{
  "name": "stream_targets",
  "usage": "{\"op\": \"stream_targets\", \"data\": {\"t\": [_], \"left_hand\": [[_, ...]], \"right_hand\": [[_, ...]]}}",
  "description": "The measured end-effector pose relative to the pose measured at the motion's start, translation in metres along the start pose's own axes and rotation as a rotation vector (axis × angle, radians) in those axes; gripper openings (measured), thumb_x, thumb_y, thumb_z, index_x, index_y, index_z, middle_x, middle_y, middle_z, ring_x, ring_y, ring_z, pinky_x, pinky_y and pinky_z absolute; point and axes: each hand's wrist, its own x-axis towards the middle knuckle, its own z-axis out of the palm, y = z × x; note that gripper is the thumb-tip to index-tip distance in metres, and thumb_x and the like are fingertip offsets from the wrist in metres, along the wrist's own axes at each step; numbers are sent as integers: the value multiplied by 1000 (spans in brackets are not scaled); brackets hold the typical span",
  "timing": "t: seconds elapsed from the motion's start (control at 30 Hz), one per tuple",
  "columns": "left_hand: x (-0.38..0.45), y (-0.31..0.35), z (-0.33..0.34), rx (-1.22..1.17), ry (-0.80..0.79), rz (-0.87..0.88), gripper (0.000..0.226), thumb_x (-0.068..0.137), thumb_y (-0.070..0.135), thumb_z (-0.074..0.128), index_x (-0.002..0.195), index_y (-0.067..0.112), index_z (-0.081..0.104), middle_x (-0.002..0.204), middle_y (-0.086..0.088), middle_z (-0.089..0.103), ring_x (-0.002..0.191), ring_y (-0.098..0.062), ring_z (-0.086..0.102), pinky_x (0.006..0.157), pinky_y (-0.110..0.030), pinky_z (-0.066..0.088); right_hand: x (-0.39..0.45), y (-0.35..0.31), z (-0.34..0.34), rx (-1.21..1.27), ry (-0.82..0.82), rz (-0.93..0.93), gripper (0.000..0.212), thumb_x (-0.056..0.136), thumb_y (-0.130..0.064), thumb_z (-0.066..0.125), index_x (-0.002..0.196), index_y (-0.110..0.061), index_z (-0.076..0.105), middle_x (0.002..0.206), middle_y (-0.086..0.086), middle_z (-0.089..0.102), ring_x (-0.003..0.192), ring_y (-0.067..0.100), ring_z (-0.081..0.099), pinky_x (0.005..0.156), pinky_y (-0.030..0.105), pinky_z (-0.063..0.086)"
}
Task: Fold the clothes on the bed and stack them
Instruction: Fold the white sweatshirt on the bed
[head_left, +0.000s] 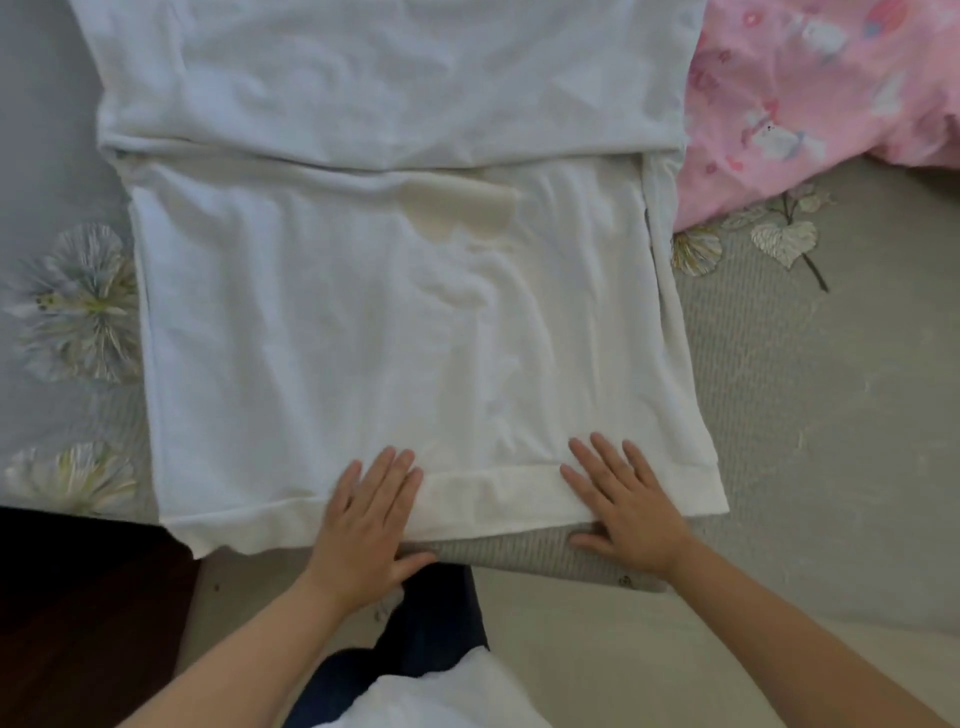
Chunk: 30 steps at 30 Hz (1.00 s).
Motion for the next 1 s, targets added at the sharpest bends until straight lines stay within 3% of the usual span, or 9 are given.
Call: {"op": "stream_targets", "data": {"t": [0.13, 0.2, 0.3, 0.37, 0.43, 0.53, 0.63, 0.73, 1.0], "left_hand": [[-7, -11, 1, -69, 109, -37, 67, 94, 55, 12, 123, -1, 36, 120, -22, 58, 124, -27, 34, 110, -30, 7], [-10, -18, 2, -69, 197, -31, 60, 94, 49, 18, 122, -1, 34, 120, -24, 57, 131, -22, 23, 111, -24, 2], [-20, -35, 6, -6, 372, -43, 44, 87, 25, 33, 118, -5, 41, 113, -27, 60, 119, -35, 43, 112, -22, -2], [-25, -45, 8, -1, 451, -127, 52, 68, 3, 30, 111, -13, 53, 108, -32, 60, 102, -49, 57, 112, -25, 8], [-30, -53, 9, 27, 505, -238, 56, 60, -4, 27, 104, -18, 59, 107, -35, 60, 95, -54, 57, 106, -44, 29], [-42, -63, 12, -7, 474, -421, 61, 57, -23, 37, 117, -20, 49, 121, -38, 49, 113, -54, 47, 99, -57, 31], [-64, -62, 17, -73, 320, -479, 66, 67, -28, 42, 130, -14, 33, 139, -33, 30, 133, -45, 27, 112, -43, 16], [-88, -38, 23, -26, 373, -412, 45, 66, -18, 35, 109, -25, 50, 112, -44, 50, 101, -61, 50, 88, -62, 39], [-195, 60, 43, 39, 348, -417, 56, 36, -32, 47, 91, -24, 60, 90, -38, 63, 77, -54, 62, 60, -63, 45]], "right_hand": [[10, 3, -8, -67, 25, 0, 54, 95, -44, 31, 134, -6, 29, 154, 12, 10, 129, 35, 36, 104, 46, 24], [14, 1, -12, -82, -21, 35, 65, 68, -19, 76, 123, -1, 47, 131, 20, 51, 109, 39, 57, 89, 51, 45], [16, -1, -16, -73, -8, 99, 77, 38, -2, 90, 109, 7, 62, 114, 24, 62, 99, 39, 63, 73, 56, 50], [20, -4, -14, -54, 19, 155, 78, 49, 3, 85, 120, 5, 54, 125, 26, 54, 109, 40, 57, 85, 51, 47], [19, -5, -9, -11, 14, 222, 73, 83, 2, 58, 141, -5, 15, 150, 20, 17, 137, 35, 25, 112, 39, 19], [7, -5, -2, 56, -92, 317, 60, 96, -2, 26, 143, -13, -9, 153, 10, -13, 143, 23, -8, 112, 26, -11], [-11, -16, -3, 58, -110, 326, 60, 96, 0, 25, 143, -11, -11, 153, 10, -14, 142, 22, -10, 106, 22, -17], [-37, -28, -4, 43, -179, 317, 63, 95, -3, 29, 140, -11, -15, 152, 11, -16, 142, 24, -11, 103, 20, -18], [-149, -84, 2, 61, -379, 253, 69, 88, 9, 25, 142, -8, -14, 153, 12, -15, 142, 26, -9, 111, 25, -12]]}}
